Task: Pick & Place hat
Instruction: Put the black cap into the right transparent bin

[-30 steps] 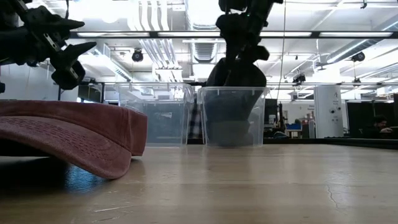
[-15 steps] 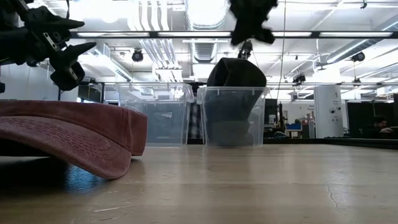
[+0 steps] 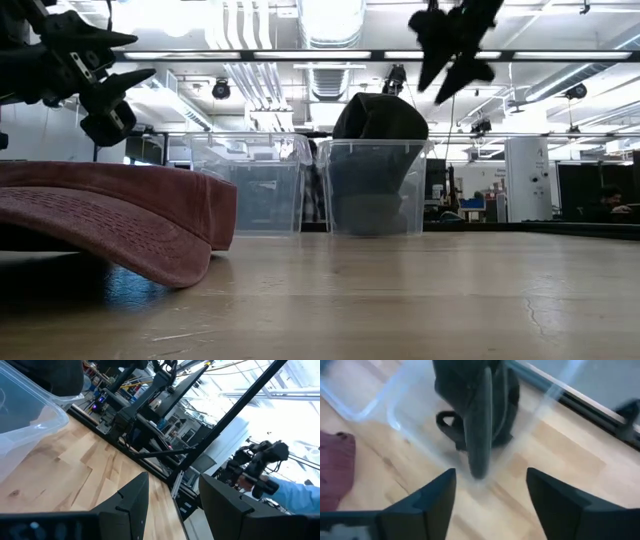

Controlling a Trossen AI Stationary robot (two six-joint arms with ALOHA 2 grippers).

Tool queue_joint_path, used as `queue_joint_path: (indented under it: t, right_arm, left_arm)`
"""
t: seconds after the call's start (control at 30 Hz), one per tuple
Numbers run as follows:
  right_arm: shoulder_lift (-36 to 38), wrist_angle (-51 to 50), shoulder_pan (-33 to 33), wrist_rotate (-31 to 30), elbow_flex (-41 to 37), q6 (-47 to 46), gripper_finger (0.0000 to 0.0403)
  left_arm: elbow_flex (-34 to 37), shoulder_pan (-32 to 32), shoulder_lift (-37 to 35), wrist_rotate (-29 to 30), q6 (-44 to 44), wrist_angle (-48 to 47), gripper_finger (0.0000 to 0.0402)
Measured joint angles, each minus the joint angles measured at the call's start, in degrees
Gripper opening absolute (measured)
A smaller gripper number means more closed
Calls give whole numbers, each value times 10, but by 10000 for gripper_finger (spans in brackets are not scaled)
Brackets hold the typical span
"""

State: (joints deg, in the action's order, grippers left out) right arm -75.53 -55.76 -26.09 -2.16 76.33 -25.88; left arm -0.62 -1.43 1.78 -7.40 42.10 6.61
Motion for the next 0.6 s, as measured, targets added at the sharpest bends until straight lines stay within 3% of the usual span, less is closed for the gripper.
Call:
queue_joint_path:
  t: [0.13, 0.37, 0.5, 0.6]
  right_arm:
    - [-5, 125, -22, 44, -62, 38, 259]
    - [-27, 207, -53, 100, -104, 68, 239]
    - [-38, 206, -52, 127, -106, 70, 200]
    - [-36, 207, -53, 139, -101, 65, 142]
  left_arm:
    - [0, 0, 0, 0, 29, 0, 168]
    - [0, 0, 0, 0, 101, 0, 168]
    - [0, 0, 0, 0, 104, 0, 168]
    - [0, 0, 0, 2, 104, 1, 168]
